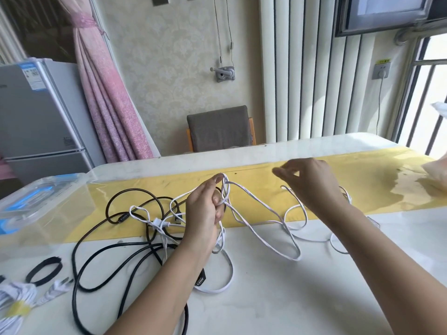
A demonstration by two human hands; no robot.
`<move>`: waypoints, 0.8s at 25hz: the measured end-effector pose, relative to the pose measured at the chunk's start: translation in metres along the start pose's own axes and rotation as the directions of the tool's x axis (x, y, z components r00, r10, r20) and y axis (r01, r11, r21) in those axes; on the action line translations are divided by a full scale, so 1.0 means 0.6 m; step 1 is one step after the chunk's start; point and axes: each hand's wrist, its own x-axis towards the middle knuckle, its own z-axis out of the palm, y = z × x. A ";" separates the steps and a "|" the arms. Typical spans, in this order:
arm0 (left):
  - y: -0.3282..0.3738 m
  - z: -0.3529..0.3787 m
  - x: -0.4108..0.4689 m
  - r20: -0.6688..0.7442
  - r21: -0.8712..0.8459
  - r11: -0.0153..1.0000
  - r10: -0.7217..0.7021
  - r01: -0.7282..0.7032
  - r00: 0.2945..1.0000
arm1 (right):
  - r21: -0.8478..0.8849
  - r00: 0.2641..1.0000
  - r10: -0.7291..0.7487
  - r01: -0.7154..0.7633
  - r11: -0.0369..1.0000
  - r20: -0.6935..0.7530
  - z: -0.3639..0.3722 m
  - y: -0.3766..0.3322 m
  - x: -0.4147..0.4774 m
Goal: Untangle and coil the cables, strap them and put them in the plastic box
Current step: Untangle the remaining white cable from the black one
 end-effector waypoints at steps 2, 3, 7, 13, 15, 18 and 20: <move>-0.008 0.006 -0.004 0.033 0.062 0.996 0.056 -0.058 0.998 | 0.379 0.968 -0.097 0.002 0.925 0.232 0.006 -0.033 -0.012; -0.013 0.008 -0.005 0.047 0.096 0.992 0.078 -0.082 0.996 | 0.466 0.923 -0.130 -0.058 0.883 0.362 0.010 -0.049 -0.020; -0.018 -0.003 -0.001 0.084 0.374 0.896 0.226 -0.241 0.971 | 0.511 0.778 -0.237 -0.122 0.851 0.581 0.013 -0.062 -0.037; 0.012 -0.034 0.042 -0.112 0.433 0.878 0.278 -0.205 0.954 | 0.812 0.986 -0.166 0.100 0.575 -0.004 -0.039 -0.055 -0.014; 0.026 -0.066 0.065 -0.270 0.169 0.981 0.141 -0.098 0.953 | 0.869 0.968 -0.003 0.225 0.441 -0.249 -0.070 -0.033 0.001; 0.041 -0.098 0.081 -0.403 -0.129 0.990 0.000 -0.057 0.915 | 0.920 0.940 0.264 0.104 0.379 -0.215 -0.079 0.017 0.027; 0.040 -0.092 0.080 -0.371 -0.170 0.984 -0.018 -0.048 0.928 | 0.733 0.937 0.347 -0.205 0.648 -0.044 -0.057 0.048 0.039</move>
